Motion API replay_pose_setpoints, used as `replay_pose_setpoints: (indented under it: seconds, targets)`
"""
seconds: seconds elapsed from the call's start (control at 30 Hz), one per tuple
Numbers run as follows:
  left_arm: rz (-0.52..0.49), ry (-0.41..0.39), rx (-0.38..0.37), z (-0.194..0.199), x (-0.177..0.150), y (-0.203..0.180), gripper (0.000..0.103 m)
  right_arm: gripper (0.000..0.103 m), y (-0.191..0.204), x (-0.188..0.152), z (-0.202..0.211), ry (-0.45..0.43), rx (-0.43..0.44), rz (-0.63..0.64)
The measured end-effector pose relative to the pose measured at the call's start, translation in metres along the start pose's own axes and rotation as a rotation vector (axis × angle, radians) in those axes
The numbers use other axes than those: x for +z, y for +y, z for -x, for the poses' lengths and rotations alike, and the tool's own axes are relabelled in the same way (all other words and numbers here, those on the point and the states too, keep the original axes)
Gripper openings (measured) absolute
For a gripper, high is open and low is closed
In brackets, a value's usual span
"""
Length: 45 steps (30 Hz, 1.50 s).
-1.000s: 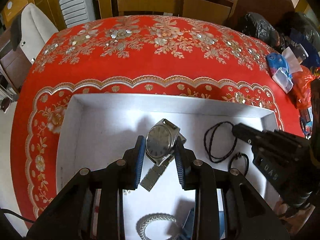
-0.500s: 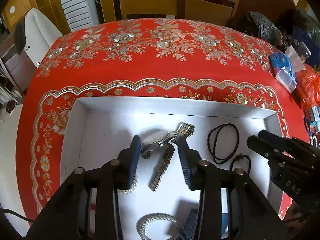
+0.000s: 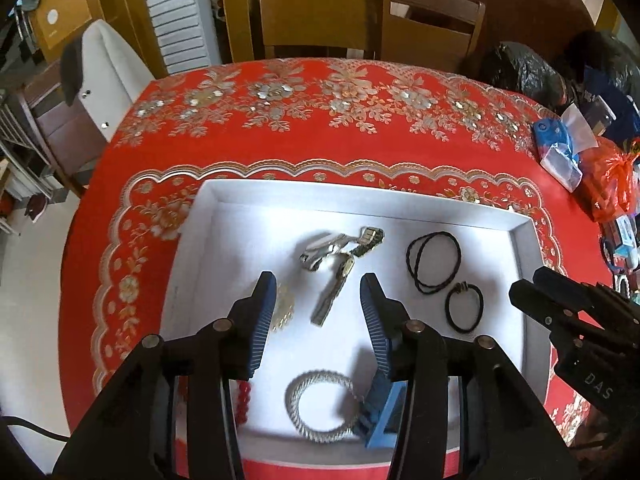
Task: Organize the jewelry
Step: 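Withdraw both tools from the tray toward the wooden and green bead bracelets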
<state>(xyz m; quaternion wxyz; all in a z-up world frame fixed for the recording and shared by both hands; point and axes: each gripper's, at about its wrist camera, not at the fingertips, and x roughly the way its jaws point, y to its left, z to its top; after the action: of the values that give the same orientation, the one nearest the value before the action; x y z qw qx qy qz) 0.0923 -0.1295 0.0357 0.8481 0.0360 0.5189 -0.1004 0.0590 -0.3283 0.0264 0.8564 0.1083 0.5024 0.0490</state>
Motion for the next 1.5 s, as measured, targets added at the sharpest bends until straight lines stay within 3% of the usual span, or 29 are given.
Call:
replay_pose_setpoints:
  seconds: [0.73, 1.1, 1.5]
  targets:
    - [0.045, -0.095, 0.051, 0.089, -0.075, -0.006, 0.043, 0.045, 0.034, -0.076, 0.082, -0.058, 0.022, 0.076]
    - [0.040, -0.127, 0.088, 0.124, -0.119, -0.023, 0.043, 0.052, 0.027, -0.125, 0.117, -0.076, 0.033, 0.083]
    - [0.044, -0.149, 0.114, 0.153, -0.160, -0.035, 0.043, 0.053, 0.032, -0.165, 0.147, -0.090, 0.043, 0.116]
